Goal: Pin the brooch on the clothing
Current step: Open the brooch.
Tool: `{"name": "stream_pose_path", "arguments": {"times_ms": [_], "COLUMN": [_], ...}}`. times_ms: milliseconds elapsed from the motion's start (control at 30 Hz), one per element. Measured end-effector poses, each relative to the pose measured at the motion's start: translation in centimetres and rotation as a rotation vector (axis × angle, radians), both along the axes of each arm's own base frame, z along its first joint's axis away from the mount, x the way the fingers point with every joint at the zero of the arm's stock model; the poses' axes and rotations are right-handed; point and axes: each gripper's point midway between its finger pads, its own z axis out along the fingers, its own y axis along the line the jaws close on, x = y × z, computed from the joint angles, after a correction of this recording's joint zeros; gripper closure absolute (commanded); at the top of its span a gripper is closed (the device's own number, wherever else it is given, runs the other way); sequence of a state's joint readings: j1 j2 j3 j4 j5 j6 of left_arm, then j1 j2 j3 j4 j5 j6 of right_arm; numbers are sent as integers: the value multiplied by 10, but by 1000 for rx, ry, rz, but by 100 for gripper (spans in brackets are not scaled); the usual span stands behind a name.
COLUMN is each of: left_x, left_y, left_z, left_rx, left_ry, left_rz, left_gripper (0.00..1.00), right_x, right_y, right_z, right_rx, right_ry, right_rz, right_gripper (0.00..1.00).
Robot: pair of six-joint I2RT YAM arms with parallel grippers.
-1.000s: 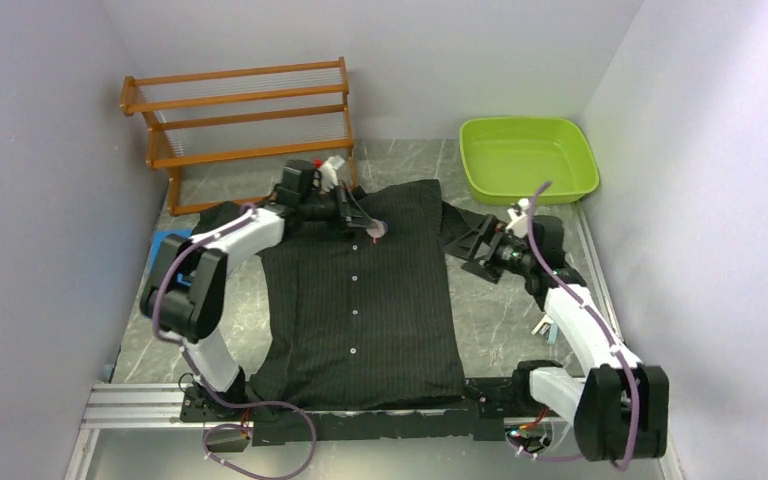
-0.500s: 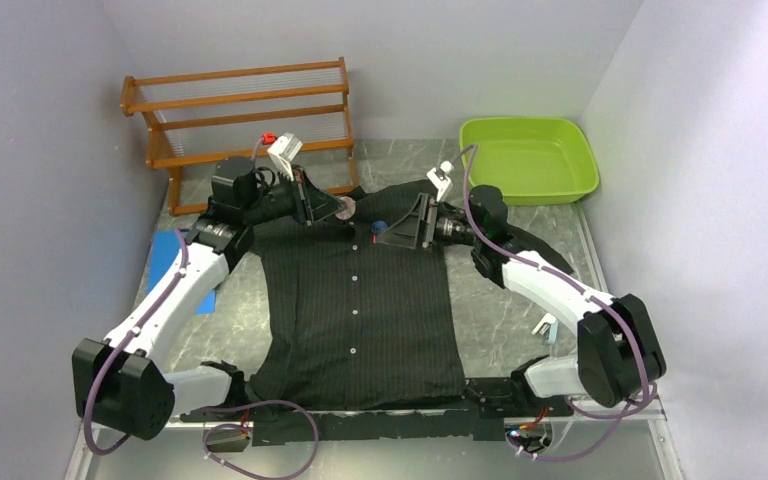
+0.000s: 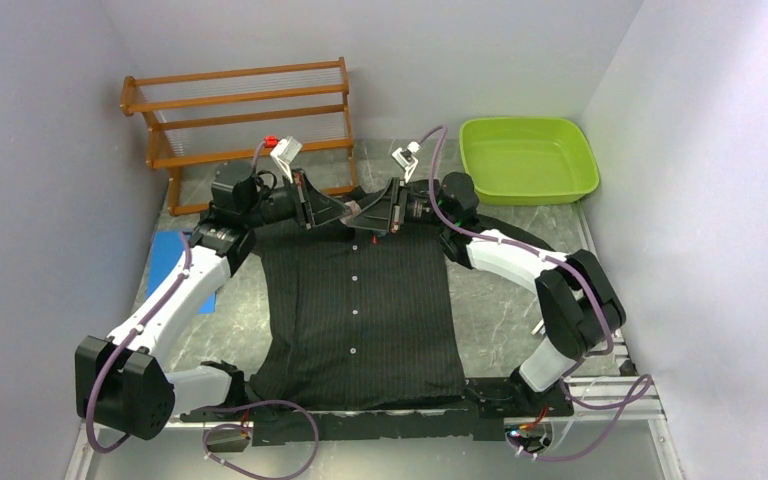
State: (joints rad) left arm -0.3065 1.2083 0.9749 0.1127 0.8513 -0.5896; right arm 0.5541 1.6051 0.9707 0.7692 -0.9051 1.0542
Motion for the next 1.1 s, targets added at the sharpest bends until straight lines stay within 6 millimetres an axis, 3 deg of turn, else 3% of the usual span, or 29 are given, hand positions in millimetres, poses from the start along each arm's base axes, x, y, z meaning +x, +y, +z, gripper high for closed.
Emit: {"name": "stream_pose_path", "arguments": {"times_ms": [67, 100, 233, 267, 300, 400, 467, 633, 900, 1100], "left_x": [-1, -1, -3, -3, -3, -3, -2, 4, 8, 10], "left_y": [0, 0, -1, -1, -1, 0, 1, 9, 28, 39], "left_z": [-1, -1, 1, 1, 2, -1, -5, -17, -23, -45], "left_rx": [-4, -5, -16, -18, -18, -12, 2, 71, 141, 185], "left_ry": [10, 14, 21, 22, 22, 30, 41, 118, 174, 290], "left_rz": [-2, -4, -11, -13, -14, -9, 3, 82, 209, 278], "left_gripper": [97, 97, 97, 93, 81, 23, 9, 5, 5, 5], "right_x": [-2, -2, -7, -7, -7, -8, -8, -3, 3, 16], "right_y": [2, 2, 3, 3, 3, 3, 4, -11, -55, -84], "right_z": [2, 4, 8, 8, 8, 7, 7, 5, 24, -19], "right_rx": [21, 32, 50, 50, 48, 26, -5, -176, -571, -948], "right_ry": [0, -2, -20, -28, -34, -69, -97, -246, -757, -1107], "right_rz": [17, 22, 50, 52, 52, 42, 19, -160, -591, -730], "right_gripper": [87, 99, 100, 100, 100, 100, 100, 100, 100, 100]}}
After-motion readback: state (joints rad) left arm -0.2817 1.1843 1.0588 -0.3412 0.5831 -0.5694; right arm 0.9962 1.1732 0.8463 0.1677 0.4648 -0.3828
